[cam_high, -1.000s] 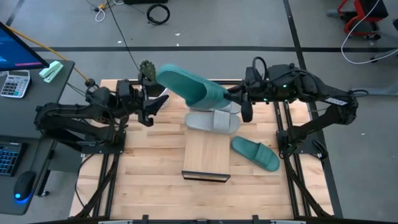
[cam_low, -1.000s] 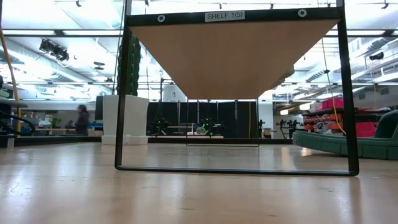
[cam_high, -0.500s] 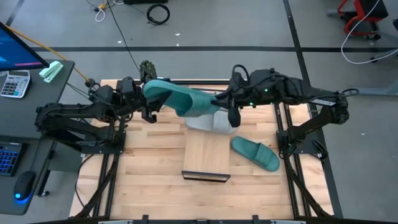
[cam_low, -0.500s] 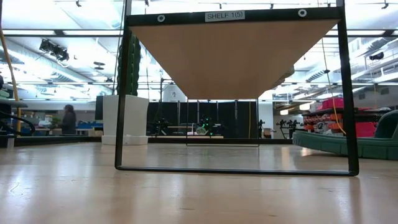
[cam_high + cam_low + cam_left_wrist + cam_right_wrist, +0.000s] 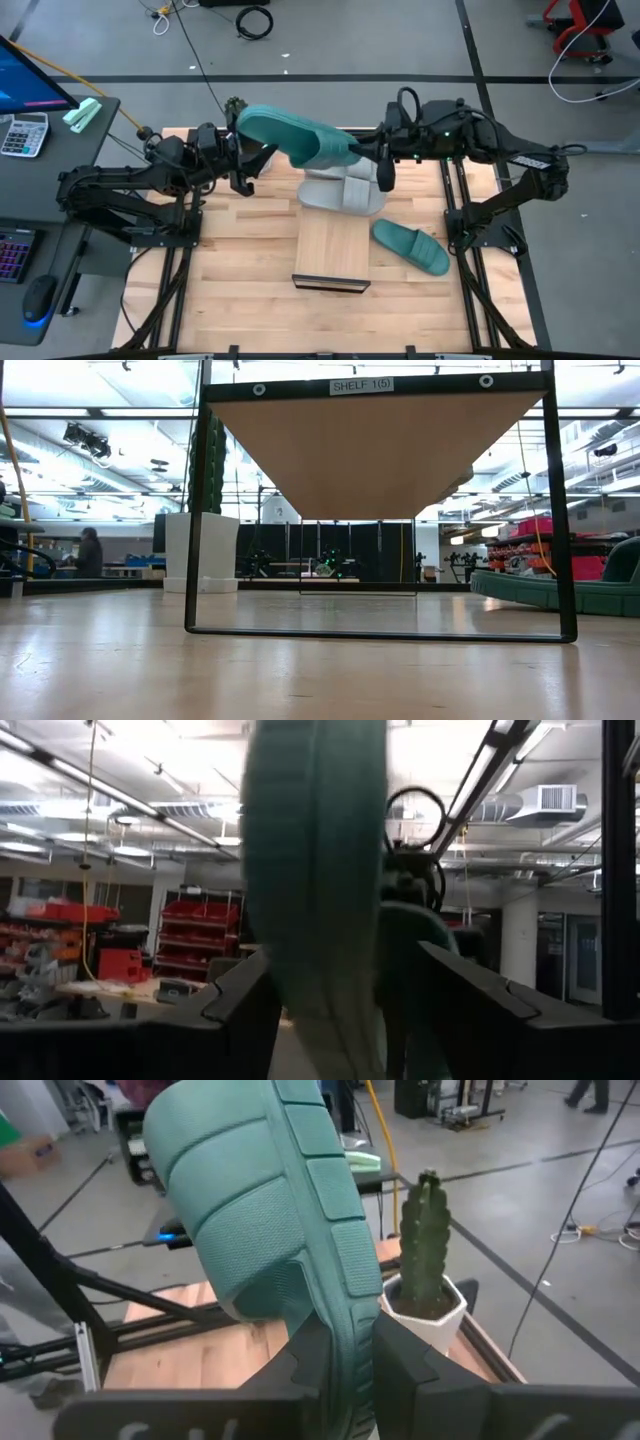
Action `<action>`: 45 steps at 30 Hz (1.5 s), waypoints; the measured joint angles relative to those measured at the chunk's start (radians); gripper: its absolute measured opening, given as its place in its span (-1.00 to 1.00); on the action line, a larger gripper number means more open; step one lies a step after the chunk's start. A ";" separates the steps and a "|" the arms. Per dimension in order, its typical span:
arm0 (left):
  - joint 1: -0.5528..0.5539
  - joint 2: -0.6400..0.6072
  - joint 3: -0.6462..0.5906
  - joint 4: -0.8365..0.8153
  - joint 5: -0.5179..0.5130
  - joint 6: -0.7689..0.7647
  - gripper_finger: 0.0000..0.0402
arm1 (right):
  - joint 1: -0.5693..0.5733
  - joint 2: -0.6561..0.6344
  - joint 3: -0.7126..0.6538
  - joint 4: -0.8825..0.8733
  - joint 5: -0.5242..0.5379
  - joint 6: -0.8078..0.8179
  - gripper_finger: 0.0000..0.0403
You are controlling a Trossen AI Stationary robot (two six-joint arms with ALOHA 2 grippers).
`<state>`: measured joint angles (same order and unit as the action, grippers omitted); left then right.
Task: Pick and place slides into the shelf
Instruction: Put the bottom green slipper onto the shelf
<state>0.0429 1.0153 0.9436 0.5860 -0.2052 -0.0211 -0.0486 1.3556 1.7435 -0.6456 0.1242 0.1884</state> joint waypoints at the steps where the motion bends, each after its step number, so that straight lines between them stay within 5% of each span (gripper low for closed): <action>1: 0.000 0.000 0.000 0.012 0.000 0.007 0.13 | 0.000 0.000 0.000 -0.003 0.000 0.001 -0.76; 17: 0.000 -0.010 0.000 0.068 0.000 0.062 0.05 | 0.001 0.001 0.000 -0.060 -0.006 0.018 -0.76; 30: 0.000 -0.017 -0.001 0.052 0.000 0.091 -0.57 | 0.001 -0.002 0.000 -0.060 -0.003 0.018 -0.76; 38: 0.000 -0.030 -0.002 0.045 -0.005 0.097 -0.48 | 0.001 -0.002 0.000 -0.057 -0.009 0.028 -0.76; 45: 0.008 -0.050 -0.002 0.040 -0.008 0.111 -0.56 | 0.001 -0.006 0.000 -0.068 -0.046 0.028 -0.39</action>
<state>0.0508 0.9655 0.9421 0.6257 -0.2131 0.0898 -0.0475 1.3496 1.7435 -0.7140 0.0779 0.2169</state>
